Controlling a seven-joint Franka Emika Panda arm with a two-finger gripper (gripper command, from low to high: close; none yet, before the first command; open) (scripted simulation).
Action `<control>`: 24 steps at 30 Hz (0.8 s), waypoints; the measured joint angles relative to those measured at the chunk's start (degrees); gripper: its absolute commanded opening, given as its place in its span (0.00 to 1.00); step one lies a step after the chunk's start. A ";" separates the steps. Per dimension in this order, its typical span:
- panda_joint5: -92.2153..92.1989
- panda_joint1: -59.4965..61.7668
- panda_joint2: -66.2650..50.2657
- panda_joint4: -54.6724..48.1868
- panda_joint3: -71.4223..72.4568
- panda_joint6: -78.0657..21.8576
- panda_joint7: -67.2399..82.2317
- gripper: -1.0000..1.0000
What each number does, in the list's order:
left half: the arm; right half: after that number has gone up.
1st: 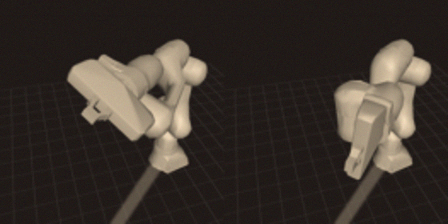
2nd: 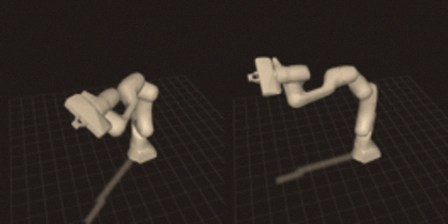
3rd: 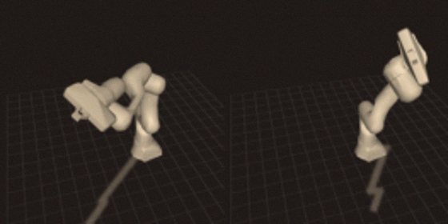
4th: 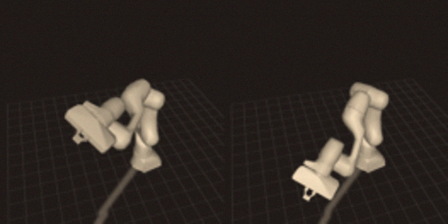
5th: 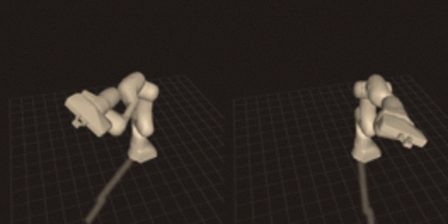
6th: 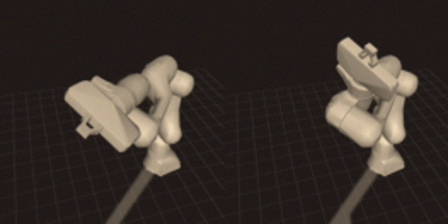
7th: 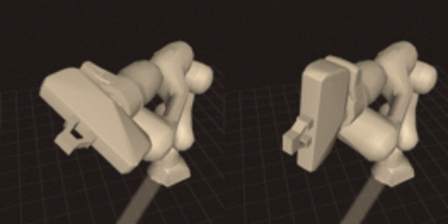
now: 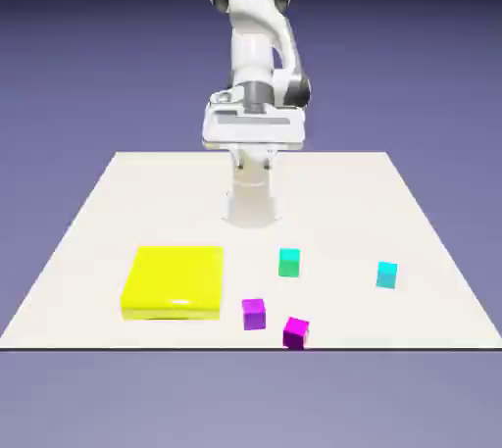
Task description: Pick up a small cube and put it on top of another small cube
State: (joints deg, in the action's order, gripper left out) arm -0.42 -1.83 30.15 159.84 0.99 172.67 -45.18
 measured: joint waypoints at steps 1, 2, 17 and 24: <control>-0.35 -0.95 -2.08 -0.96 0.82 -1.11 -2.26 0.50; -0.70 -1.90 -4.15 -1.93 1.65 -2.21 -4.52 0.50; -5.98 -16.41 -35.30 -16.37 13.99 -18.79 -38.43 0.50; -7.99 -21.54 -47.16 -21.87 18.68 -25.10 -51.34 0.50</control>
State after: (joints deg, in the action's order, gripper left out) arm -8.41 -23.37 -17.00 137.97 19.68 147.58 -96.53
